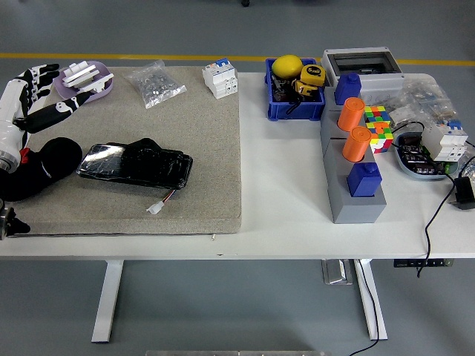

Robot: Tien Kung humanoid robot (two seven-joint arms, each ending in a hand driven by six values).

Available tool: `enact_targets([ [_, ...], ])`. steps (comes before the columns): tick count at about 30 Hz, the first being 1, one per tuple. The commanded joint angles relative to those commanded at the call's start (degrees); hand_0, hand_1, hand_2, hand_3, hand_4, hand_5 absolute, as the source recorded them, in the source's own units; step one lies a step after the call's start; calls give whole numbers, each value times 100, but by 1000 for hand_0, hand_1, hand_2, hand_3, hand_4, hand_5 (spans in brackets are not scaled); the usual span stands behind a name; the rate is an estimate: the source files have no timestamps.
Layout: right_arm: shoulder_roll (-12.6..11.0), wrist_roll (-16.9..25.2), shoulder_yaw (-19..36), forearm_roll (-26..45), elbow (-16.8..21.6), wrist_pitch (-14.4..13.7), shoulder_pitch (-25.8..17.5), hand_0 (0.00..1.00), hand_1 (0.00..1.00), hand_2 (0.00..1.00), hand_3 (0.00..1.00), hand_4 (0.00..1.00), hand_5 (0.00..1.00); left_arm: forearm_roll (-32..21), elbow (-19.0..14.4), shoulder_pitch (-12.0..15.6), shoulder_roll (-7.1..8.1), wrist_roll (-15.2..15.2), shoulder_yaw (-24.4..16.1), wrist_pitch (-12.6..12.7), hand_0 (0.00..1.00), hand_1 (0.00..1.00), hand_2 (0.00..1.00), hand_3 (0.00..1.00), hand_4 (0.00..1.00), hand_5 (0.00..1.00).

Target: Pick the rag up,wipe the panel,place it on the desk

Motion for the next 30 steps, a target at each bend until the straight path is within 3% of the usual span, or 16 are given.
enact_targets([
  [12,48,25,5,-4,4,-10,-18,771,589,603,562,978,492,-477,187,23,-76,-100,-18,-75,808,869,818,778,975,314],
  [30,109,42,19,86,-38,-40,-29,771,592,605,562,977,490,-628,246,28,-108,-138,-167,-125,811,872,820,772,975,323],
])
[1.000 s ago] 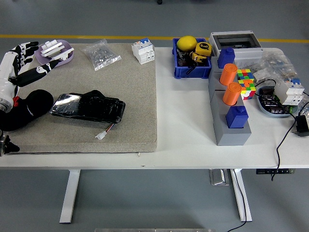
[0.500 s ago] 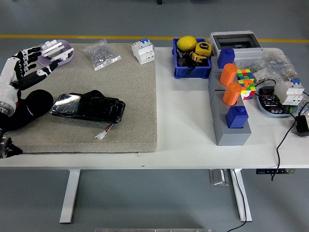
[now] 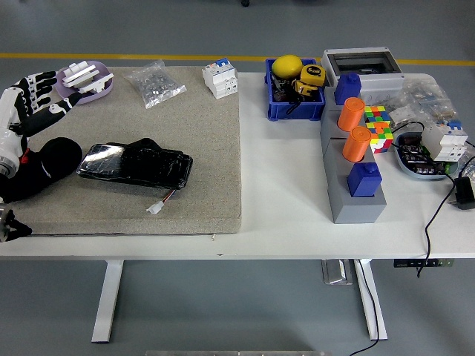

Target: Pick the rag up,wipe the panel,place it on the desk

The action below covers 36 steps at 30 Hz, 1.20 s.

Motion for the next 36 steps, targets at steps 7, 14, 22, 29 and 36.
enact_targets([
  [7,22,3,126,24,-45,1,-50,774,591,606,562,977,491,-54,-5,40,-35,-28,70,-49,813,870,816,772,974,327],
  [14,58,-2,202,21,-37,-21,-73,772,591,606,563,977,491,-97,14,88,-69,-75,85,-69,813,867,810,771,977,332],
  [22,69,-9,11,180,-41,-8,-22,774,591,606,563,977,491,-155,51,30,-40,-108,31,-65,814,868,809,770,979,337],
  [29,83,-12,21,185,-43,-5,-14,775,593,608,563,977,490,-184,68,43,-31,-130,-17,-56,821,869,806,769,982,345],
  [36,91,-6,34,174,-38,-9,-6,775,592,608,563,977,490,-194,78,56,-41,-137,-33,-56,820,868,804,769,986,355],
])
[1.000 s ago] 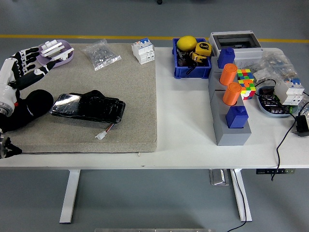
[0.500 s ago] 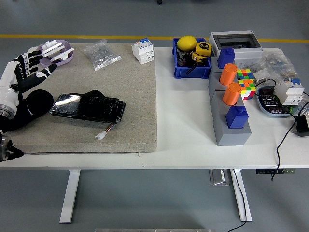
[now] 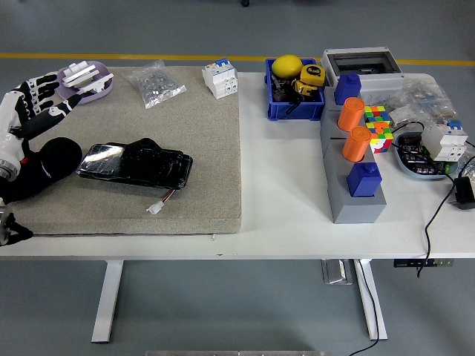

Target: Pick the rag up,wipe the panel,place it on the desk

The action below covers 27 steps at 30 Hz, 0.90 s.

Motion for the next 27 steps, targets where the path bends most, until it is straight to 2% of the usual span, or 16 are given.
enact_targets([
  [7,19,10,72,-45,4,2,-2,775,592,608,562,977,490,-7,4,-14,2,-2,6,-6,821,869,804,768,986,356],
  [11,19,11,18,9,-10,19,-9,775,591,608,563,977,490,-19,-107,-16,60,7,11,-18,822,869,802,768,987,358],
  [20,-24,8,4,-3,8,26,2,776,591,608,562,977,490,-135,-477,-89,375,106,93,-66,822,870,803,768,988,360],
  [27,-65,-9,-97,82,-1,67,5,775,592,608,562,977,492,-229,-935,-187,761,331,215,-69,824,872,807,771,987,360],
])
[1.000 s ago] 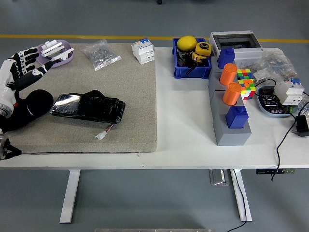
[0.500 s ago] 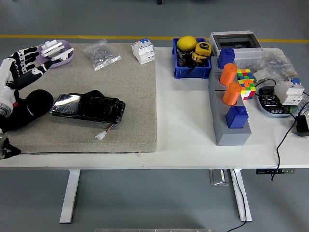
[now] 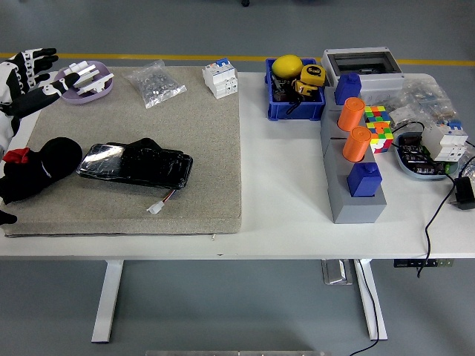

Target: Pick the rag up,wipe the panel,place it on the desk

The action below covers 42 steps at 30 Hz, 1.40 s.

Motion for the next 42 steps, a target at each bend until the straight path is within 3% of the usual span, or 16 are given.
enact_targets([
  [7,-23,3,-33,43,-13,12,7,775,592,609,562,977,491,-332,-327,-114,461,180,82,-86,824,874,809,771,988,361],
  [15,-22,4,-83,91,-20,14,11,775,591,610,563,978,492,-403,-573,-218,782,271,116,-145,828,874,812,772,987,362],
  [26,-34,-20,-72,110,-19,60,-23,775,592,611,563,979,493,-411,-582,-283,959,310,179,-178,836,876,816,774,985,359],
  [42,-33,-18,-77,114,-16,53,-21,775,592,612,563,979,496,-405,-587,-313,1051,336,193,-202,839,878,818,775,983,357],
])
